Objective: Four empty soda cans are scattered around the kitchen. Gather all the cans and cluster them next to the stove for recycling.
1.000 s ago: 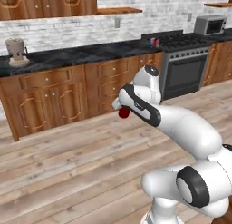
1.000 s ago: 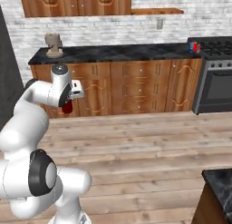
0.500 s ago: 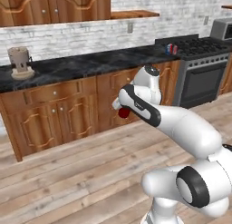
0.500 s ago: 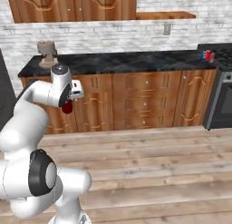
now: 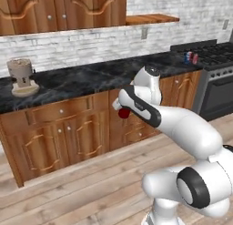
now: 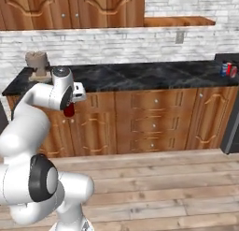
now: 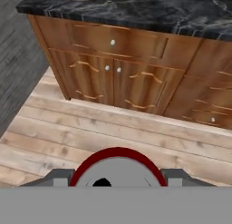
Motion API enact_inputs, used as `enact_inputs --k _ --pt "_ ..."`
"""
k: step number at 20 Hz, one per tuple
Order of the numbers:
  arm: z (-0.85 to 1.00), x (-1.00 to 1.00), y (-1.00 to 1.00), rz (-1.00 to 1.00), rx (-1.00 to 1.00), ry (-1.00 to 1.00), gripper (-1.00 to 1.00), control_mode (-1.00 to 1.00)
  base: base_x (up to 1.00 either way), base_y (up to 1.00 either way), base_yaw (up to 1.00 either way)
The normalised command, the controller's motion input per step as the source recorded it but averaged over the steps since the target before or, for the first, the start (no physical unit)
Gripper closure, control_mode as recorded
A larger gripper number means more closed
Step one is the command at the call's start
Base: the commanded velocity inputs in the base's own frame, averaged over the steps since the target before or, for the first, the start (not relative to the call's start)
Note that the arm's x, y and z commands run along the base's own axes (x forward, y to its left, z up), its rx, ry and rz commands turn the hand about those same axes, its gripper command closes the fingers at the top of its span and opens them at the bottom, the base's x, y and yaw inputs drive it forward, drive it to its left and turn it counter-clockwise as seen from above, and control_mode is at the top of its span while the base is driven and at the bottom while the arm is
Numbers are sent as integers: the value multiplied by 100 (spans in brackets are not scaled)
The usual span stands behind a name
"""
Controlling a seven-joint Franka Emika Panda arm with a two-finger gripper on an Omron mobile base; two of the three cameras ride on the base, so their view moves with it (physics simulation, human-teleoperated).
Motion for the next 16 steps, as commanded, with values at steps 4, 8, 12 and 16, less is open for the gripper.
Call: enact_inputs --k 4,8,12,16 --pt "0 0 0 0 0 0 100 100 96 -51 5" --pt "0 0 0 0 0 0 100 100 88 -65 3" --pt "0 0 0 0 0 0 100 100 82 -72 3" --pt "0 0 0 0 0 0 100 100 80 -74 3"
